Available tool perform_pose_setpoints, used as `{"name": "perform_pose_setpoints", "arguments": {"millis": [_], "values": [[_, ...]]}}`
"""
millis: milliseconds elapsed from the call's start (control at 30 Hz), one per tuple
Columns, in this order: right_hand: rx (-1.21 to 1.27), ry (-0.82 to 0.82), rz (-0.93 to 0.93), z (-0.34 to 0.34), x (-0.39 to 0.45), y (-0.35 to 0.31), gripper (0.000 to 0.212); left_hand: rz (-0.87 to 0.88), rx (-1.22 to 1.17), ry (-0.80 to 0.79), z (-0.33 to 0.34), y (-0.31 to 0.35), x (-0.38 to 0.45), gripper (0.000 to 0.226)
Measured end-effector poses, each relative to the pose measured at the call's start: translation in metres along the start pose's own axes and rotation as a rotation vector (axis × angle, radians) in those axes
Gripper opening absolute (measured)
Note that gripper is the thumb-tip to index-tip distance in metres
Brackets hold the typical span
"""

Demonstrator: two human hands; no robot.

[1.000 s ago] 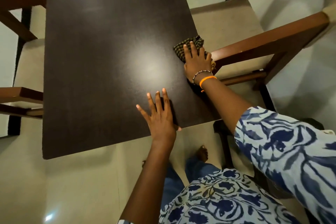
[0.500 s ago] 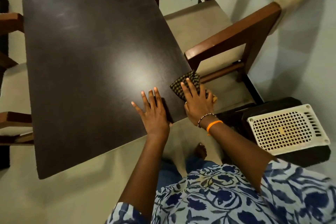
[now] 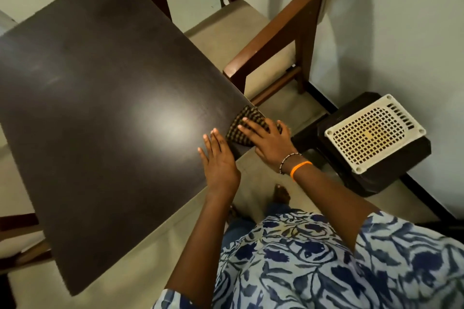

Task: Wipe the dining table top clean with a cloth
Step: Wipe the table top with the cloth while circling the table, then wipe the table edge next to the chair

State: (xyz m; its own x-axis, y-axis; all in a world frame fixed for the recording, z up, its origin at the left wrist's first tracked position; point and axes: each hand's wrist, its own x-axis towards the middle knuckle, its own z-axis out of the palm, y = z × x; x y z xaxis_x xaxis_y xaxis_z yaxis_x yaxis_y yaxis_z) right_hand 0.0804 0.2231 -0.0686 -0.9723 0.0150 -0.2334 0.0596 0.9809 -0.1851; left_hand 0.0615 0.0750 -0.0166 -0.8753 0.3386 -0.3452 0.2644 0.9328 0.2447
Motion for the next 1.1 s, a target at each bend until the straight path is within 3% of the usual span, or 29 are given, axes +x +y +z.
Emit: {"name": "perform_pose_setpoints", "arguments": {"millis": [67, 133, 267, 333, 467, 600, 667, 733, 833, 900, 1000, 1100], "values": [[0.083, -0.004, 0.103, -0.002, 0.000, 0.013, 0.067, 0.034, -0.118, -0.011, -0.006, 0.006, 0.001, 0.079], [0.317, 0.024, 0.213, -0.003, 0.001, 0.025, 0.063, 0.093, -0.204, -0.021, -0.009, 0.016, 0.003, 0.082], [1.370, 0.142, 0.603, -0.013, -0.018, 0.038, 0.052, 0.204, -0.292, -0.137, -0.007, 0.048, 0.012, 0.078], [1.701, 0.215, 0.705, -0.017, -0.038, 0.041, 0.051, 0.169, -0.450, -0.293, -0.005, 0.069, 0.017, 0.069], [1.698, 0.250, 0.703, -0.022, -0.069, 0.050, 0.058, 0.000, -0.876, -0.533, 0.007, 0.109, 0.024, 0.030], [1.169, 0.304, 0.548, -0.025, -0.094, 0.065, 0.065, -0.152, -1.037, -0.595, 0.024, 0.149, 0.032, 0.017], [1.117, 0.395, 0.549, -0.021, -0.106, 0.080, 0.066, -0.154, -1.044, -0.605, 0.032, 0.172, 0.035, 0.011], [1.265, 0.516, 0.629, -0.019, -0.116, 0.102, 0.063, -0.117, -1.008, -0.620, 0.039, 0.193, 0.041, 0.011], [1.581, 0.679, 0.940, -0.005, -0.129, 0.143, 0.056, -0.099, -0.949, -0.701, 0.051, 0.225, 0.055, 0.010], [1.948, 0.664, 1.130, 0.010, -0.134, 0.167, 0.044, -0.093, -0.873, -0.777, 0.061, 0.243, 0.066, 0.009], [2.363, 0.652, 1.163, 0.030, -0.139, 0.195, 0.033, -0.114, -0.788, -0.896, 0.080, 0.270, 0.084, 0.021], [2.404, 0.759, 1.211, 0.047, -0.138, 0.222, 0.015, -0.105, -0.713, -0.942, 0.099, 0.291, 0.103, 0.025]]}}
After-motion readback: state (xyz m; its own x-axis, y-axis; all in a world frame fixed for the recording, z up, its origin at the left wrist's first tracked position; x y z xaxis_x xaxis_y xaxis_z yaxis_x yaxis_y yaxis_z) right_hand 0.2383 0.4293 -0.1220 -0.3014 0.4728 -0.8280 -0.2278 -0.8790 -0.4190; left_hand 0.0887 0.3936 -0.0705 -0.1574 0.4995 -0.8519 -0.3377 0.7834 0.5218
